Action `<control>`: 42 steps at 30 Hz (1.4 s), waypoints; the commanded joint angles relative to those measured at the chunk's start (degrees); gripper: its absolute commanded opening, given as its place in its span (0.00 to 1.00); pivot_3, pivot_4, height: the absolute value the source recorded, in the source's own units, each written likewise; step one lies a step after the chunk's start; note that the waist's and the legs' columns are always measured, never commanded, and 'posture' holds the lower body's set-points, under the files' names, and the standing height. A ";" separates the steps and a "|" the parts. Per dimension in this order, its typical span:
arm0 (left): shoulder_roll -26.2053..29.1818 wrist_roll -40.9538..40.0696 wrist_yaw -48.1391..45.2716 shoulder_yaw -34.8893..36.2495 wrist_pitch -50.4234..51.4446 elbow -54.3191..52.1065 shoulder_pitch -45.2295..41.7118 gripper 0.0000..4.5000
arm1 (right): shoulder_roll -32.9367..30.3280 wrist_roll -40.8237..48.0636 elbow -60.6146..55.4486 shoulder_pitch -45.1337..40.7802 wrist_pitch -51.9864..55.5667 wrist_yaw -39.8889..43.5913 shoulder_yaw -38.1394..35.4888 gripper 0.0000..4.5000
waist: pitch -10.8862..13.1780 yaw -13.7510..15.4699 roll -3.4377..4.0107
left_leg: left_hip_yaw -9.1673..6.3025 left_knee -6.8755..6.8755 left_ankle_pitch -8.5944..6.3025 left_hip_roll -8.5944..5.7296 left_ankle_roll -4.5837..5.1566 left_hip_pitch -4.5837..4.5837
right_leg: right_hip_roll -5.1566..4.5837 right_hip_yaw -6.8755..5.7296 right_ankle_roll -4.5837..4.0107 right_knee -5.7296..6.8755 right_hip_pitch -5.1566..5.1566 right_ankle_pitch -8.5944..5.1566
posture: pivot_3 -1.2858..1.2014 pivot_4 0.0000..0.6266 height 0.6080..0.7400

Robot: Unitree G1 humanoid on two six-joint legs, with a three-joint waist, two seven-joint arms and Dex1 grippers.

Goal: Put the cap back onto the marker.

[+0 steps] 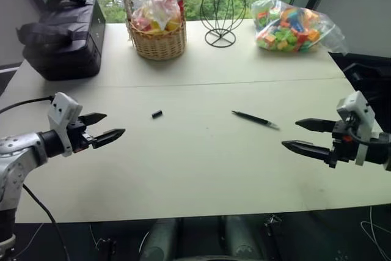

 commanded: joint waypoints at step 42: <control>-3.61 7.23 -16.12 -16.79 -17.64 14.52 -24.10 0.99 | 3.60 -10.34 7.56 -9.00 -12.99 -2.79 11.59 0.99 | -0.03 1.23 -0.05 | 0.14 0.34 0.05 -0.09 0.22 -0.02 | 0.17 -0.08 0.07 0.03 0.10 0.29 | 0.52 0.24 1.00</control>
